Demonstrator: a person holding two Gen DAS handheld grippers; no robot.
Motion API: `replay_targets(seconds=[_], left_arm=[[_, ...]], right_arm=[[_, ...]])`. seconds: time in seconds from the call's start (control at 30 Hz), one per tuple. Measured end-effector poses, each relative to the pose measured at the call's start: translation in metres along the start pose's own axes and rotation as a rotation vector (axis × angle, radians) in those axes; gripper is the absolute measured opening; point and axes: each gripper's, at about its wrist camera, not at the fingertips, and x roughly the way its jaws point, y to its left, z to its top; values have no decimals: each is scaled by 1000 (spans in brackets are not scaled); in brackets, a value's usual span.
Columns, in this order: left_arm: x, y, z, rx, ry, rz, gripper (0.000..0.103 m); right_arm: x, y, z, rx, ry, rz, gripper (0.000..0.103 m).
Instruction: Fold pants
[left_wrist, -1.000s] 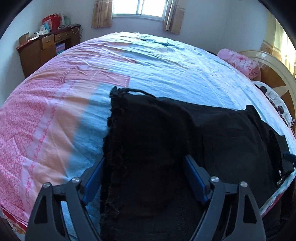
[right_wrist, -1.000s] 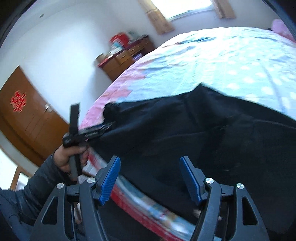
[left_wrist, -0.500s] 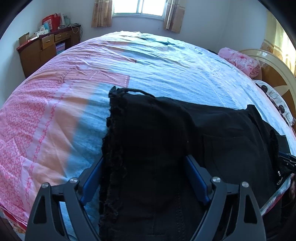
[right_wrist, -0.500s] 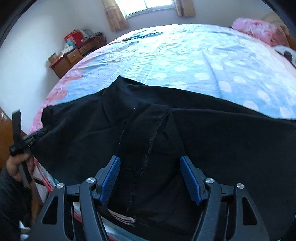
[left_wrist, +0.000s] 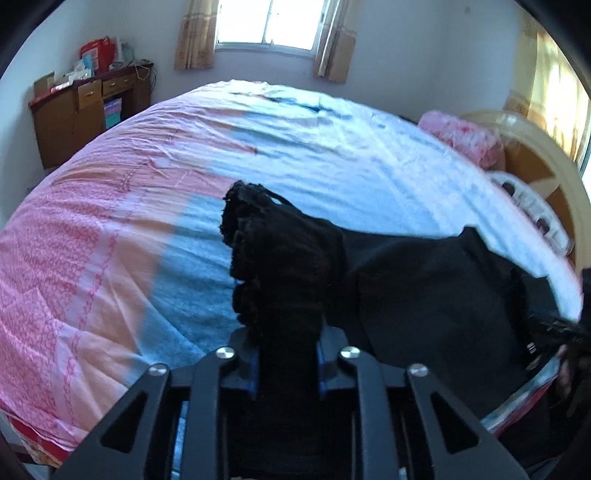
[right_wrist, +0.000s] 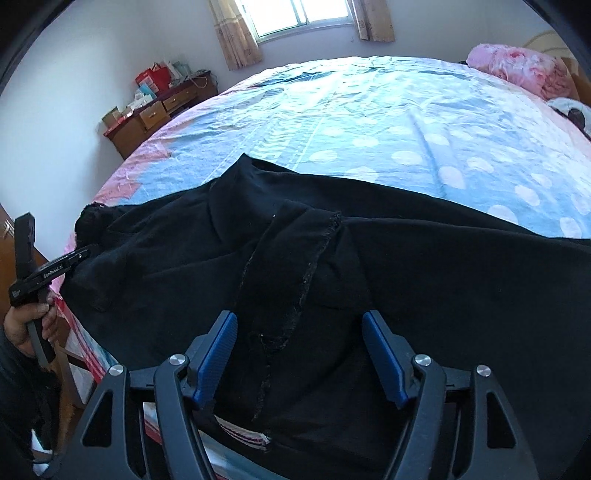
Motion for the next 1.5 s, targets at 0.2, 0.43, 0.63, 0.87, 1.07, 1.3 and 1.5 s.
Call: replay_targets(seconds=[0.2, 0.43, 0.63, 0.87, 1.07, 1.3, 1.5], left_arm=[[-24, -9, 7, -20, -39, -38, 18], [-61, -44, 24, -7, -119, -108, 15], [-85, -97, 41, 34, -161, -230, 12], [-89, -171, 55, 128, -166, -339, 11], [-80, -245, 65, 204, -130, -426, 11], [-64, -328, 67, 289, -70, -513, 11], [-39, -387, 64, 364, -6, -541, 11]], right_arm=[[-4, -9, 0, 61, -9, 57, 71], [-17, -15, 2, 96, -32, 75, 71], [-41, -25, 2, 102, -60, 35, 71], [-74, -50, -9, 144, -116, -13, 71], [-108, -82, -20, 215, -203, -63, 71], [-139, -126, -28, 333, -301, -125, 71], [-157, -162, -39, 464, -375, -144, 71]])
